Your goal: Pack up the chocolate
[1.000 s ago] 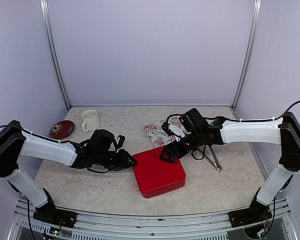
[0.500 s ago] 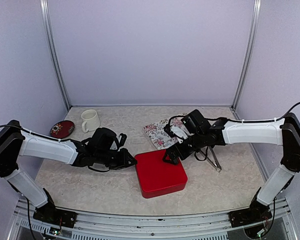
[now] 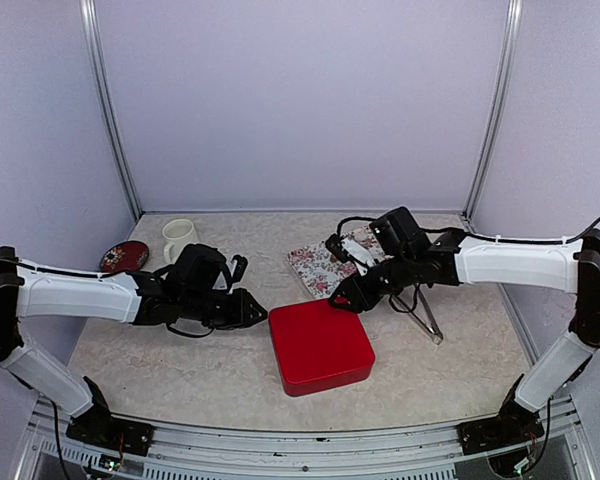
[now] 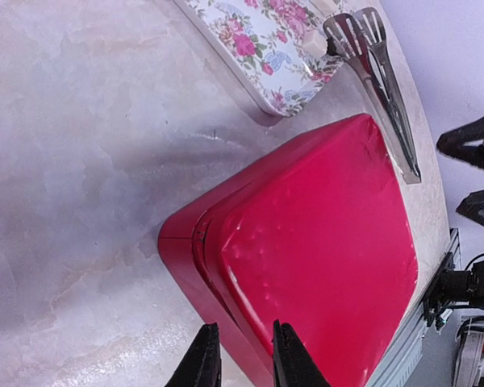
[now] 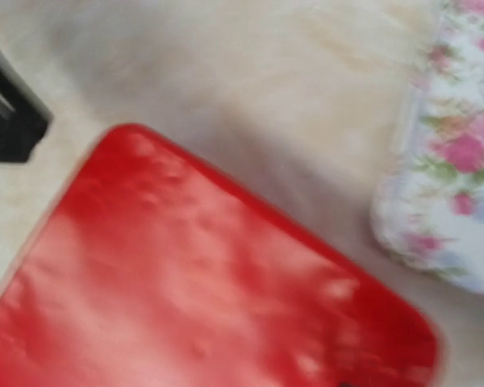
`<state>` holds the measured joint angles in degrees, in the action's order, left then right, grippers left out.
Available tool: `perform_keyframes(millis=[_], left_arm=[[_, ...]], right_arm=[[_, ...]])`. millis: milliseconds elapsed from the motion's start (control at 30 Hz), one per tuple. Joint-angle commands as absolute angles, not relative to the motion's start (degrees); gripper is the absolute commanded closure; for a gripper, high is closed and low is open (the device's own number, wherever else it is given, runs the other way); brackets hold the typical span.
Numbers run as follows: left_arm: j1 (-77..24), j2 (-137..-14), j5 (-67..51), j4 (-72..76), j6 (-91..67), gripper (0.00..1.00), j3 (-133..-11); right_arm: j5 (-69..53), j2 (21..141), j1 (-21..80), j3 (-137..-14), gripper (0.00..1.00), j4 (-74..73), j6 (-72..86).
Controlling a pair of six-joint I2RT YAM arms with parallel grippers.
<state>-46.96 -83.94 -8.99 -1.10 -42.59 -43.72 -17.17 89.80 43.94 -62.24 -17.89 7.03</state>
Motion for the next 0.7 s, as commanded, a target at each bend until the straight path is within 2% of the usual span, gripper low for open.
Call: perform_keyframes(millis=[0, 100, 300, 467, 667], left_arm=[[-46.50, -82.09, -5.37, -6.46, -36.42, 0.79, -48.92], [-47.53, -83.72, -2.18, -13.50, -31.27, 0.83, -55.49], [-49.62, -86.79, 5.54, -24.71, -24.66, 0.94, -65.27], [-51.16, -88.89, 7.82, -27.89, -22.87, 0.99, -69.04], [-51.86, -95.47, 6.28, -26.13, -21.28, 1.00, -67.99]], right_arm=[[-21.79, 95.87, 45.92, -63.97, 0.61, -15.55, 6.34], [-23.07, 100.51, 45.96, -64.12, 0.68, -14.66, 6.41], [-26.67, 105.54, 46.84, -64.17, 0.75, -11.77, 8.28], [-28.10, 105.50, 47.11, -63.24, 0.75, -10.81, 9.26], [-28.77, 105.69, 47.07, -62.33, 0.76, -9.76, 9.99]])
